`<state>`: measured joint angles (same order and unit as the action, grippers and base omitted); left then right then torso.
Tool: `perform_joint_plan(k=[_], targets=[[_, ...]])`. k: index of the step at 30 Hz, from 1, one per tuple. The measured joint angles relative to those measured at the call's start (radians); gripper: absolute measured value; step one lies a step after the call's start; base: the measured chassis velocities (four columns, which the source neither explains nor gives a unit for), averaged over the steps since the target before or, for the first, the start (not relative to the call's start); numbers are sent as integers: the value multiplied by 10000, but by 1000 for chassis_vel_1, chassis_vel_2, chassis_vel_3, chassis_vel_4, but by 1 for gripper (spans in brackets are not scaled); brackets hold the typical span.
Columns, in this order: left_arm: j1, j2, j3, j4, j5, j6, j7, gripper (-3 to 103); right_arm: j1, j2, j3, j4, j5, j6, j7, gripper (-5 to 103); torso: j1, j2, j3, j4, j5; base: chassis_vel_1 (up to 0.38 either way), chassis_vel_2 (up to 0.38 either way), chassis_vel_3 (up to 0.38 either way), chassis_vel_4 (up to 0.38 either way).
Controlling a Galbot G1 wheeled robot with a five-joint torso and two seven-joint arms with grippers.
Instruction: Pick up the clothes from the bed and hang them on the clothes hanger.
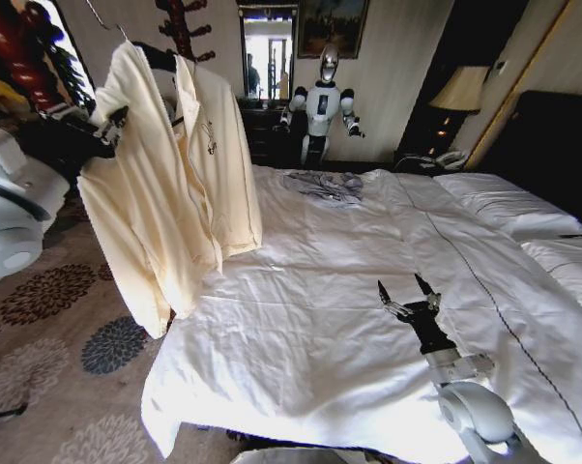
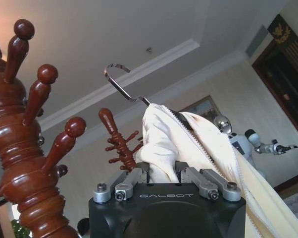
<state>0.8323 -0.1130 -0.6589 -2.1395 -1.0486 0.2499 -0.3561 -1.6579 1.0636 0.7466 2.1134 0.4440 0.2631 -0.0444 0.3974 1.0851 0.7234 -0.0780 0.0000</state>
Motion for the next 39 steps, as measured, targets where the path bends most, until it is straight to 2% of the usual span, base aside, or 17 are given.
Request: perform_joint_plan(k=[8,15,21,26,34,39], targets=[[7,112,-125,413,-22,190,-168,24,57,-22,-70,-35,-7,-28,59,100,0,0,0,1,0,0,0,0,0],[27,52,-43,505,327,491,-724,24,65,76,-187,-99,-123,-36,89,100,0,0,0,2,1,0,0,0,0],[39,-36,-31,343,280,930,-1120,24,47,154,-237,-129,-176,-36,128,100,0,0,0,1,1,0,0,0,0],[39,-63,-58,238,222,1046,-1317,24,47,211,-332,-153,-244,-37,134,100,0,0,0,1,0,0,0,0,0],[39,-82,-277,-374,-61,1617,-1814,24,46,317,-387,-250,-316,-30,142,100,0,0,0,1,3,0,0,0,0],[39,-77,-332,-348,-209,1697,-1934,24,86,348,-390,-272,-320,-27,180,100,0,0,0,2,2,0,0,0,0]])
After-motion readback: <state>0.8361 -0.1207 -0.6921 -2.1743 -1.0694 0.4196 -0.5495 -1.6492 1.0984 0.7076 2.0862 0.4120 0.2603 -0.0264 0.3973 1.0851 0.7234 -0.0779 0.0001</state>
